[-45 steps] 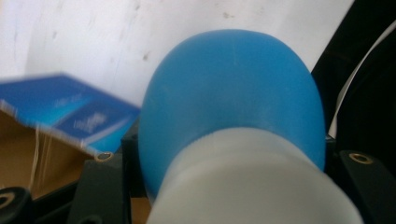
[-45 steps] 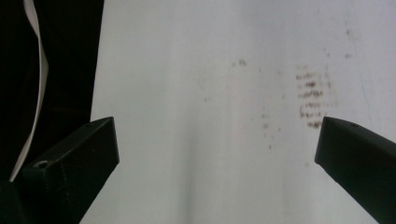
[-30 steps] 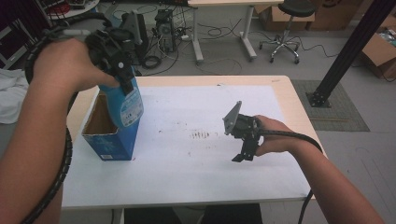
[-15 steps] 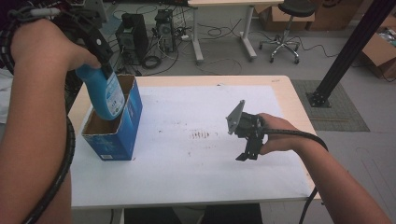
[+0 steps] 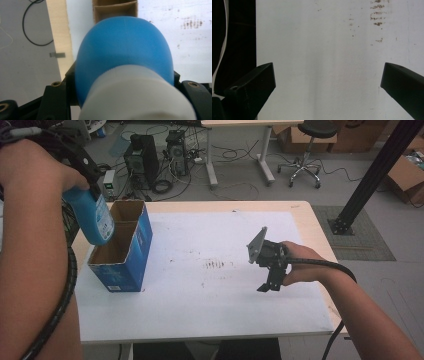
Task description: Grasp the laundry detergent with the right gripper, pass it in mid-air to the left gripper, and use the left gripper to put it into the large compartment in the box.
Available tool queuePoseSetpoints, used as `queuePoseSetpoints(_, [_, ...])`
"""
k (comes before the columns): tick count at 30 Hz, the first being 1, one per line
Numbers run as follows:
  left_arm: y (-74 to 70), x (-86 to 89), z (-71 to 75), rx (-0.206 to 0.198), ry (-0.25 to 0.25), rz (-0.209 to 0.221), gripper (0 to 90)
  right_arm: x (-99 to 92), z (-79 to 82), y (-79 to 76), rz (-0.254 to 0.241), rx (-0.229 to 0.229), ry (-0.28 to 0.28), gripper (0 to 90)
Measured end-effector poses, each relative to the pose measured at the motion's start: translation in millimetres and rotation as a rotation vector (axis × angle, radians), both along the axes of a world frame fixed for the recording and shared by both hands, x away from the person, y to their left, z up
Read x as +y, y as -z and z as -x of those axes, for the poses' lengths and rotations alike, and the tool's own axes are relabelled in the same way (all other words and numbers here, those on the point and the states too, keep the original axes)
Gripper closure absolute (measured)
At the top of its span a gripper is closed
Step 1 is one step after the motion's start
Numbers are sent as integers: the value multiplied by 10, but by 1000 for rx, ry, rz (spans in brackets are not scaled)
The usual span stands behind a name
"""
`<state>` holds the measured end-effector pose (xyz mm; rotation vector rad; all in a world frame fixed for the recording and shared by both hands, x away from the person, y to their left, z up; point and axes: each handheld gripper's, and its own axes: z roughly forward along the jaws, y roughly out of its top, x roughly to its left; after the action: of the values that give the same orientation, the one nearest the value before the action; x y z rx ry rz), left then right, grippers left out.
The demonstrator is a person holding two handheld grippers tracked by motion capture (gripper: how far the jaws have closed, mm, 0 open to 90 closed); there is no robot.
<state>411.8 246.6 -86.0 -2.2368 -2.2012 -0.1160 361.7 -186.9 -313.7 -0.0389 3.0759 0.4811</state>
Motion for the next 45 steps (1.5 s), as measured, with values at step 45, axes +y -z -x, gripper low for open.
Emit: queuePoseSetpoints(45, [1844, -13, -269, 106, 55, 25, 392, -56, 16, 82, 0, 10, 19, 0])
